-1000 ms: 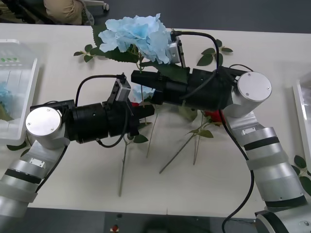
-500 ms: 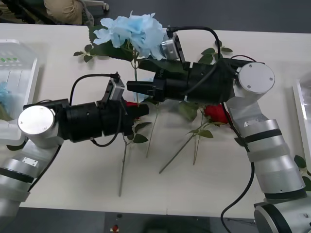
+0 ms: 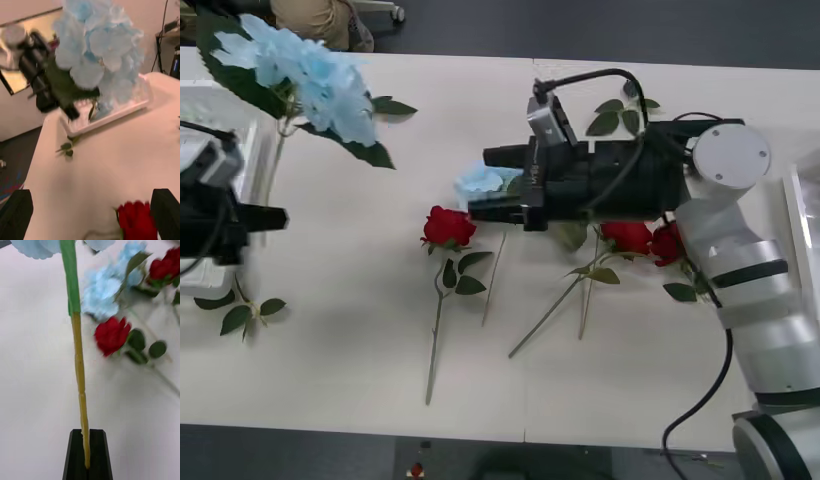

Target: Put the red flowers into the right box and the blue flowers into the left box

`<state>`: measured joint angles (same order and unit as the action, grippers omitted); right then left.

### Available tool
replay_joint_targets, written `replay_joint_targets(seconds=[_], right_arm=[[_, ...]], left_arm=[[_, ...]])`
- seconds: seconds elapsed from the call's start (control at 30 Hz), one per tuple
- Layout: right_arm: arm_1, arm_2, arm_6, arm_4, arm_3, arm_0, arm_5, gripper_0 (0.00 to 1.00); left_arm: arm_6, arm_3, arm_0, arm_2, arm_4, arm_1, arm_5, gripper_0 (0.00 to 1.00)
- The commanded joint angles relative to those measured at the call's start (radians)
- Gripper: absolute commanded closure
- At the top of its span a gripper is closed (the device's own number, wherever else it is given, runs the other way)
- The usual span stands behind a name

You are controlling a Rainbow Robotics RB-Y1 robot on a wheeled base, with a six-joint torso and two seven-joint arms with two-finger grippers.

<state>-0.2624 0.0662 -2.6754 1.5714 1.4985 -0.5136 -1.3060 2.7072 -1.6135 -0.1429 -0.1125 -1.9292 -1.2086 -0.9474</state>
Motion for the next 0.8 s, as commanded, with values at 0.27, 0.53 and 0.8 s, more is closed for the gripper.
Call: replay_joint_targets(seconds=[0.27, 0.53, 0.8], right_arm=[[-0.442, 0.121, 0.428, 0.121, 0.023, -0.006, -0.185, 0.08], [-0.713, 0.287, 0.565, 0.108, 0.091, -0.006, -0.081, 0.08], [-0.834, 0.42, 0.703, 0.059, 0.098, -0.006, 0.051, 0.08]], left_arm=[[-0.002, 0.277, -0.018, 0.1, 0.288, -0.175, 0.001, 1.0], [-0.002, 0.382, -0.024, 0.014, 0.569, -0.172, 0.176, 1.0], [-0.023, 0.455, -0.057, -0.102, 0.631, -0.138, 0.366, 1.0]])
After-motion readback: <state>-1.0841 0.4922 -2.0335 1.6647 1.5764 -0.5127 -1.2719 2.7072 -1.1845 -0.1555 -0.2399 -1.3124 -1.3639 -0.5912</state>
